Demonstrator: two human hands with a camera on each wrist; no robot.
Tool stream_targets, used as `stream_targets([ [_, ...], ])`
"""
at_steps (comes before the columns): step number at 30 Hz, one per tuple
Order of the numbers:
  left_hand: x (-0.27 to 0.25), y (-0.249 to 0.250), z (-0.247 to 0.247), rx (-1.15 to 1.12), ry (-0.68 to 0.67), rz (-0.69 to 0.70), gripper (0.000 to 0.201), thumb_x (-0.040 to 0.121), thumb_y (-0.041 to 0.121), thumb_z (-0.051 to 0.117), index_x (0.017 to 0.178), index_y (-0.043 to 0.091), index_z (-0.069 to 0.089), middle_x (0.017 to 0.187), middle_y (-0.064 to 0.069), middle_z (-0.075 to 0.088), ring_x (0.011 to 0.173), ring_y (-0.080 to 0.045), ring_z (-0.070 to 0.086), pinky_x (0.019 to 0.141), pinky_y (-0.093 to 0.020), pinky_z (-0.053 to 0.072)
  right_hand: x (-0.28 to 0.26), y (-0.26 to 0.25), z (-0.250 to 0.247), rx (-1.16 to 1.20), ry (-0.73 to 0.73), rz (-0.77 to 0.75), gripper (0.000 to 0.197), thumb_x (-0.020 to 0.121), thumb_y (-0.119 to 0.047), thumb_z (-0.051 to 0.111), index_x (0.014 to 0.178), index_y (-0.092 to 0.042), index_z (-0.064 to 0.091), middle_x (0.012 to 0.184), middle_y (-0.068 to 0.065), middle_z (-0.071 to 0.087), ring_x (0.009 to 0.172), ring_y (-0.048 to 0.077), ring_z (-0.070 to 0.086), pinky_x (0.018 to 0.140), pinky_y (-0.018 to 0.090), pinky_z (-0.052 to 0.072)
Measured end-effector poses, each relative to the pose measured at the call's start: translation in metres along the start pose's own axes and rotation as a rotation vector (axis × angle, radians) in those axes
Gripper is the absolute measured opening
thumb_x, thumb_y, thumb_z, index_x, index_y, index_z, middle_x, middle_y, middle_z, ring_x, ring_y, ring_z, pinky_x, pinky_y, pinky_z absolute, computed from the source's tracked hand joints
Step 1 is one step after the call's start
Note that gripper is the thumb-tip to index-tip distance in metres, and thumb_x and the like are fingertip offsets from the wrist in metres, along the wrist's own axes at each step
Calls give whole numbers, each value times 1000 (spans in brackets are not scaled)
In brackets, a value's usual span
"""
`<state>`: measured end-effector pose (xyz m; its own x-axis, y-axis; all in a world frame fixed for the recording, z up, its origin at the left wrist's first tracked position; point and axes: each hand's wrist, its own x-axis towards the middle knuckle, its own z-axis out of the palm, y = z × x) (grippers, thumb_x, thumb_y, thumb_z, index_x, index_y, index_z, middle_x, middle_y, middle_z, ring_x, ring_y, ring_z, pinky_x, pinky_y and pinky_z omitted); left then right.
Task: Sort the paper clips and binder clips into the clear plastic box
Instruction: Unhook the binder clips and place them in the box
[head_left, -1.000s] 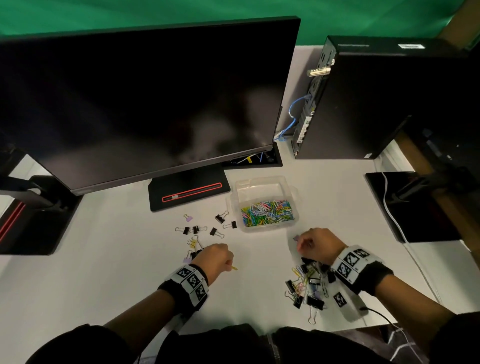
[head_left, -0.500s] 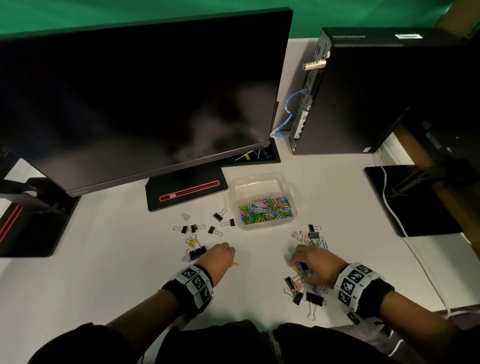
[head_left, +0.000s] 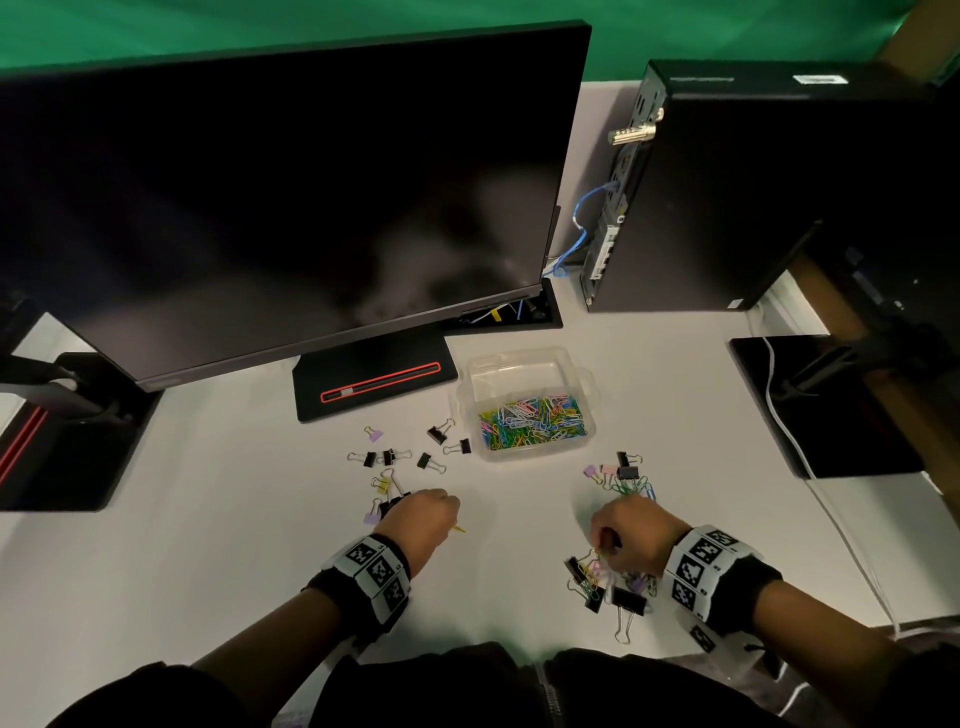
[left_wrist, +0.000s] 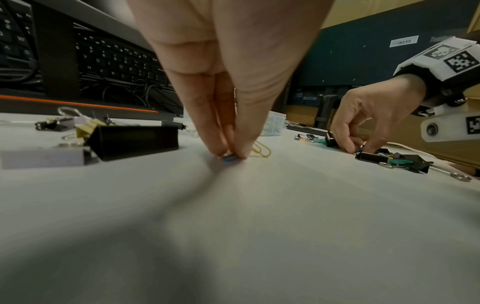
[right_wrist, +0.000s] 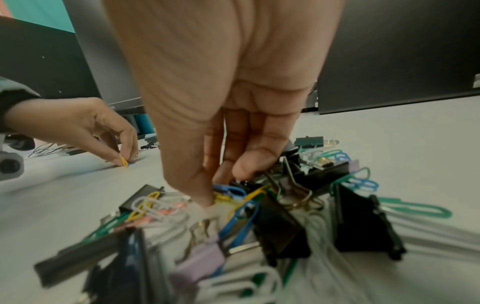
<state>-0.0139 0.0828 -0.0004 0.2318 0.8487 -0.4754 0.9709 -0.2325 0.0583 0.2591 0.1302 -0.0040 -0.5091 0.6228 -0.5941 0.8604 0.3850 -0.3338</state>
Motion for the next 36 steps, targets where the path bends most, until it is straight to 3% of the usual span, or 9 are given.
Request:
stream_targets([
  [4, 4, 3, 1, -44, -88, -16, 26, 88, -1, 44, 111, 0, 55, 116, -19, 57, 104, -29, 58, 83, -35, 44, 1, -6, -1, 2, -15, 34, 21, 71, -9, 59, 89, -14, 67, 81, -3, 64, 76, 8, 53, 68, 17, 41],
  [8, 10, 3, 2, -112, -92, -24, 26, 86, -2, 43, 110, 0, 53, 118, -19, 55, 107, -30, 54, 80, -36, 42, 5, -14, -13, 14, 8, 38, 19, 70, -8, 61, 87, -13, 68, 84, 0, 68, 76, 11, 56, 69, 17, 42],
  [13, 18, -2, 0, -182, -126, -66, 23, 84, 6, 54, 106, 1, 56, 119, -16, 56, 107, -31, 55, 88, -35, 45, 25, -21, -52, 199, 243, 21, 15, 67, -7, 69, 78, -15, 69, 76, -4, 66, 68, 8, 60, 70, 19, 49],
  [16, 18, -2, -5, -201, -144, -44, 7, 83, 6, 55, 87, 10, 52, 117, -16, 57, 106, -31, 56, 87, -36, 46, 42, -24, -72, 374, 422, 48, 15, 70, -3, 69, 74, -18, 67, 73, -6, 65, 64, 5, 59, 67, 26, 54],
  [21, 20, -4, -5, -248, -122, 1, 41, 81, 6, 58, 58, 24, 29, 113, -14, 61, 106, -29, 56, 86, -35, 45, 63, -28, -87, 460, 598, 80, 12, 80, -6, 63, 88, -12, 70, 81, 0, 65, 69, 9, 57, 73, 23, 47],
  [24, 26, -5, -12, -347, -41, 3, 39, 77, 6, 61, 57, 25, 34, 99, -8, 62, 98, -26, 56, 79, -31, 45, 62, -22, -81, 498, 630, 86, 17, 86, -7, 57, 96, -13, 69, 89, -2, 65, 74, 14, 58, 72, 22, 47],
  [28, 39, 2, -39, -468, 109, 16, 23, 75, 6, 63, 65, 21, 48, 83, -1, 55, 79, -15, 49, 68, -21, 36, 43, -7, -67, 479, 678, 59, 20, 85, -2, 54, 96, -11, 68, 91, -2, 64, 63, 6, 53, 56, 1, 40],
  [31, 55, 9, -58, -516, 199, 39, 31, 74, 3, 63, 60, 22, 44, 85, -5, 57, 80, -21, 53, 68, -24, 39, 22, 8, -54, 441, 643, 80, 22, 81, 4, 54, 90, -12, 67, 84, -2, 61, 62, -1, 50, 55, 3, 37],
  [36, 85, 16, -69, -543, 262, -6, 17, 78, -1, 56, 84, 13, 65, 104, -15, 66, 98, -30, 60, 82, -28, 47, -12, 32, -31, 377, 524, 144, 21, 79, -1, 60, 82, -22, 66, 77, -11, 60, 58, 3, 51, 56, 5, 40],
])
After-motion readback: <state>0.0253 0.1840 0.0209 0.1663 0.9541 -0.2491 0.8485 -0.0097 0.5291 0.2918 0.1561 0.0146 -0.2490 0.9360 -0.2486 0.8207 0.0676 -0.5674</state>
